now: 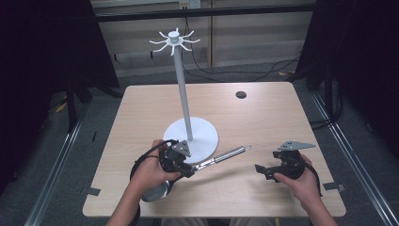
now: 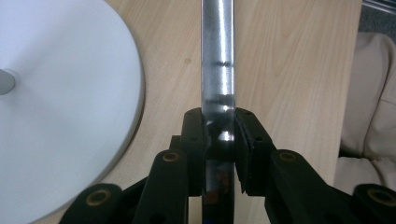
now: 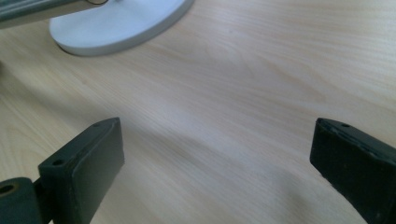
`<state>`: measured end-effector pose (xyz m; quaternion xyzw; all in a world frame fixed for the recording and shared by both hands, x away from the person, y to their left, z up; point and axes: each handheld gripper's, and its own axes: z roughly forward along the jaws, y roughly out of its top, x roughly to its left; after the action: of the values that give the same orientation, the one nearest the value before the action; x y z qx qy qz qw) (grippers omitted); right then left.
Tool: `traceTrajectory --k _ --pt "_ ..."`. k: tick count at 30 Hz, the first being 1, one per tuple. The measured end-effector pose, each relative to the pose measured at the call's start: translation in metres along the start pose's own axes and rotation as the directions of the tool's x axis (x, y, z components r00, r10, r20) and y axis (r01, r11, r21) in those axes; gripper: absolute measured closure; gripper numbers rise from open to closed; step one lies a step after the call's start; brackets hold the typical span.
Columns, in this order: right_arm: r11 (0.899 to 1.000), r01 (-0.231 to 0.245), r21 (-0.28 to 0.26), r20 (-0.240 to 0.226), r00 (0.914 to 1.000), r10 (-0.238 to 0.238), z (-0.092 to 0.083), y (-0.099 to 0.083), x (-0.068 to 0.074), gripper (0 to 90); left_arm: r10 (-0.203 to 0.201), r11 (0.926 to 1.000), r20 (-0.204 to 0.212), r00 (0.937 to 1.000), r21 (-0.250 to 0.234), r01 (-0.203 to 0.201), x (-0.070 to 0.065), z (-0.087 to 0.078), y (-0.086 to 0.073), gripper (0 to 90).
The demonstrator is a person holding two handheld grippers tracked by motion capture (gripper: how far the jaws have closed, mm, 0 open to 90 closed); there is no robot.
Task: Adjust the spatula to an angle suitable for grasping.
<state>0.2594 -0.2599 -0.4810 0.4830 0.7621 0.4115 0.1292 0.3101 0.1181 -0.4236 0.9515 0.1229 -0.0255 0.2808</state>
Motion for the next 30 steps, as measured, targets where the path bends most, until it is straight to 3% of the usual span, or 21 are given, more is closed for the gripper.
traceTrajectory --k 8,12,14,18,23,26,28,30 --pt "0.998 -0.015 -0.054 -0.028 0.9995 0.014 -0.001 0.005 0.006 2.8 -0.028 0.9971 -0.052 0.9982 -0.072 0.024 -0.001 -0.012 0.007 75.5" --pt "0.993 -0.059 -0.098 -0.065 0.9965 0.052 0.0 0.008 0.01 2.8 -0.065 0.9905 -0.07 0.9954 -0.126 0.056 -0.003 -0.017 0.011 75.5" --pt "0.993 -0.053 -0.106 -0.074 0.9962 0.045 0.0 0.01 0.013 3.6 -0.089 0.9855 -0.081 0.9927 -0.152 0.076 -0.003 -0.019 0.013 75.5" --pt "0.991 -0.061 -0.115 -0.095 0.9942 0.05 0.0 0.012 0.017 5.8 -0.091 0.9822 -0.093 0.9914 -0.172 0.074 -0.004 -0.022 0.017 75.5" --pt "0.987 -0.092 -0.132 -0.13 0.9886 0.075 0.0 0.019 0.024 9.1 -0.102 0.9767 -0.138 0.9852 -0.202 0.073 -0.008 -0.02 0.023 75.5" --pt "0.982 -0.106 -0.154 -0.152 0.985 0.083 0.0 0.023 0.03 10.4 -0.116 0.9703 -0.136 0.9839 -0.227 0.083 -0.008 -0.019 0.027 75.5" --pt "0.98 -0.111 -0.167 -0.167 0.9825 0.082 0.0 0.028 0.035 11.5 -0.117 0.97 -0.134 0.984 -0.228 0.085 -0.009 -0.018 0.03 75.5" --pt "0.979 -0.109 -0.171 -0.17 0.9823 0.079 -0.001 0.031 0.038 12.5 -0.134 0.9652 -0.145 0.9802 -0.243 0.096 -0.01 -0.016 0.034 75.5"
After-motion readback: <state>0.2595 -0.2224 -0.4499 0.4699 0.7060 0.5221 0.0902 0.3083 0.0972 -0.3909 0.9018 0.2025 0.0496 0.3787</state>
